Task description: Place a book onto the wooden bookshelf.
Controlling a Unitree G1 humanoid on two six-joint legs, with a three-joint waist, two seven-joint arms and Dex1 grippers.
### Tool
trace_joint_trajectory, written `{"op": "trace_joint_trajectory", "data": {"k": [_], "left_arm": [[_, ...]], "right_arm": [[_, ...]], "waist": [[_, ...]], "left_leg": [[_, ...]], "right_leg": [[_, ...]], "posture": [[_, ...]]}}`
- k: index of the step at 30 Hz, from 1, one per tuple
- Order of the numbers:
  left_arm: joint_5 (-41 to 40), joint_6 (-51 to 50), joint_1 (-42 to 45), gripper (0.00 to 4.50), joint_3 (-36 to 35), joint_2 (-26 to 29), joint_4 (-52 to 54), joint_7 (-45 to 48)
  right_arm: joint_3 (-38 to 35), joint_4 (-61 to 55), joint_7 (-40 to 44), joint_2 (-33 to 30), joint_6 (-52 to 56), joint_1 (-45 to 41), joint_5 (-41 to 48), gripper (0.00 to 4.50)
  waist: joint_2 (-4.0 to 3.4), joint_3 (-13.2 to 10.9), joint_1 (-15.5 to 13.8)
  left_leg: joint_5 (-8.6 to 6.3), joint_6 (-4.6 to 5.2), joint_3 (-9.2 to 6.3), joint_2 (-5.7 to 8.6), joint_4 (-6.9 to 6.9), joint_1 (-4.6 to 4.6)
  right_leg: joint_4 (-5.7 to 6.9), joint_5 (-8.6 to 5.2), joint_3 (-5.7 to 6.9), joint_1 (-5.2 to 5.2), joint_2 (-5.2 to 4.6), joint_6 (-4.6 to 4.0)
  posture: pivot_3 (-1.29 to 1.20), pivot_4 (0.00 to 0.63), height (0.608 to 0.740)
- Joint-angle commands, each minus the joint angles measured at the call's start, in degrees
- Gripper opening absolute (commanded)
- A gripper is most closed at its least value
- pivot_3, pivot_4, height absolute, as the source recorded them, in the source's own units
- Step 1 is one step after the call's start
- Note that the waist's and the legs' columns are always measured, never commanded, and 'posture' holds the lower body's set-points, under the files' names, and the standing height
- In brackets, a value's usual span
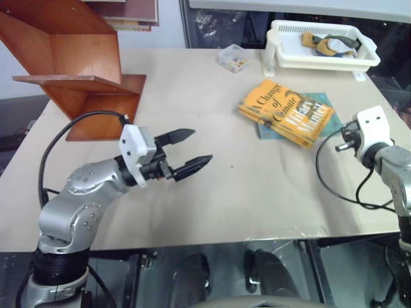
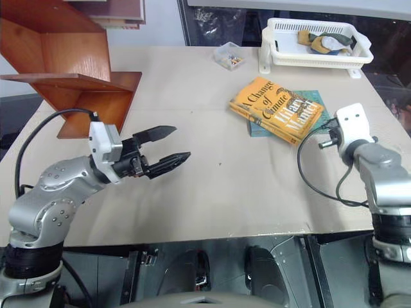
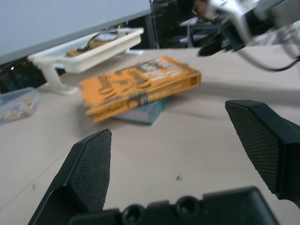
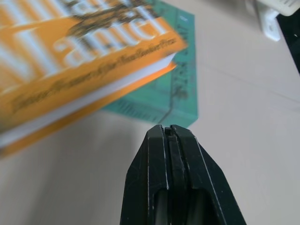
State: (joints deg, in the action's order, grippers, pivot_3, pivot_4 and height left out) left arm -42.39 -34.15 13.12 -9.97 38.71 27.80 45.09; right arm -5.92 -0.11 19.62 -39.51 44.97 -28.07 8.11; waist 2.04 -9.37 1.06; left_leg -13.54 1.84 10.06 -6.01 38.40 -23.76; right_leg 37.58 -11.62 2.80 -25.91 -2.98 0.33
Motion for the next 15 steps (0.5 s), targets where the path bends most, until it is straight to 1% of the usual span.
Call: {"op": "trace_joint_trajectory", "data": {"k": [1, 6, 15], "left_arm": [[-0.7, 0.0, 0.5, 4.5, 0.0, -0.1, 2.2, -0.6], [-0.6, -0.5, 0.4, 4.5, 0.0, -0.5, 2.2, -1.9], [0.5, 0.1, -0.7, 4.5, 0.5, -0.9, 2.9, -3.6]], "right_arm": [[1.1, 4.6, 1.6, 0.6, -4.4, -2.8, -1.1, 0.09], [2.3, 7.0, 3.9, 3.4, -5.0, -5.6, -0.3, 0.09], [4.3, 1.0, 8.0, 6.7, -3.4, -5.2, 1.9, 0.09]], "waist": [[0.0, 0.0, -0.1], [0.0, 0.0, -0.1], [-0.02, 0.0, 0.0]], "left_leg": [[0.01, -0.01, 0.0, 0.0, 0.0, -0.02], [0.01, -0.03, 0.11, 0.0, 0.0, -0.05], [0.02, -0.04, 0.19, -0.02, 0.0, -0.04]], "right_leg": [[-0.01, 0.01, 0.04, 0.0, 0.0, 0.02], [-0.02, 0.1, 0.05, 0.0, -0.01, 0.19], [0.0, 0.1, 0.06, 0.0, -0.02, 0.19]], "posture": [[0.0, 0.15, 0.74], [0.0, 0.15, 0.74], [0.0, 0.15, 0.74]]}}
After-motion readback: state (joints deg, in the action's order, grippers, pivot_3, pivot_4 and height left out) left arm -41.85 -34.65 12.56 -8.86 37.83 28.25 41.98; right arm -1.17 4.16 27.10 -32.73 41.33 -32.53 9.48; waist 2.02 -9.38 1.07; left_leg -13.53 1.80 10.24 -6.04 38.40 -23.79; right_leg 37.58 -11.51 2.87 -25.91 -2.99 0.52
